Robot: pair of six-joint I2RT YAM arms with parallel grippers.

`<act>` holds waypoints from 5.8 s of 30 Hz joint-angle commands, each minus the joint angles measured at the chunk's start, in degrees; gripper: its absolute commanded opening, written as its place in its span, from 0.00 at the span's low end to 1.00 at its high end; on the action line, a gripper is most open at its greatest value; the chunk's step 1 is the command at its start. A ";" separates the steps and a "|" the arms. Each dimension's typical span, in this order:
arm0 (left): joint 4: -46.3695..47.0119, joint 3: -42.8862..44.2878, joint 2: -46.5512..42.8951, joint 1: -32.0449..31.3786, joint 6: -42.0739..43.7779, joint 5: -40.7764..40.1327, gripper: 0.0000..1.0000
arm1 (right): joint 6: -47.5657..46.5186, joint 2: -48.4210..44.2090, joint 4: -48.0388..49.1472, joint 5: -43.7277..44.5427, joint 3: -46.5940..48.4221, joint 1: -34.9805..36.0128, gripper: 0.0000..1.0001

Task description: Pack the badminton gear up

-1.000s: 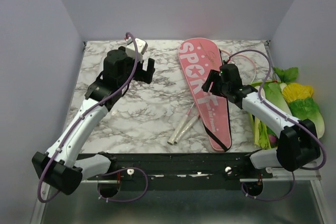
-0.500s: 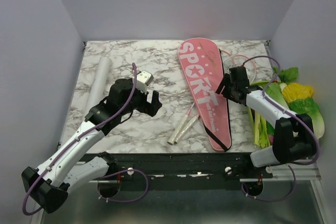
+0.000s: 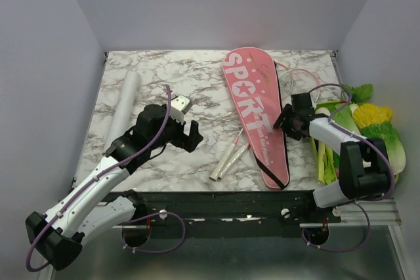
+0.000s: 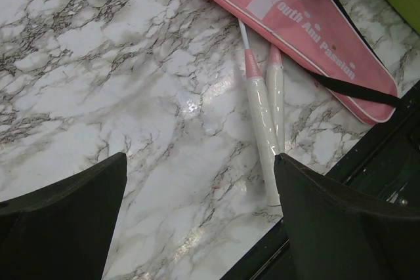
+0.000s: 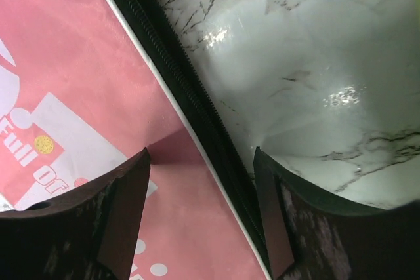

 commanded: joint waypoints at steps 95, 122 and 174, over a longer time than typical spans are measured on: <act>-6.28 8.22 42.26 -11.06 5.18 -25.30 0.71 | 2.21 -16.33 8.97 -12.22 -1.07 28.75 0.49; -4.34 7.60 30.24 -10.97 5.53 -19.32 0.00 | 1.42 -17.82 5.02 -5.72 -1.34 28.40 0.58; 1.11 0.75 10.18 -8.42 -0.71 -16.68 0.00 | 11.35 15.92 -8.17 12.92 15.89 13.99 0.63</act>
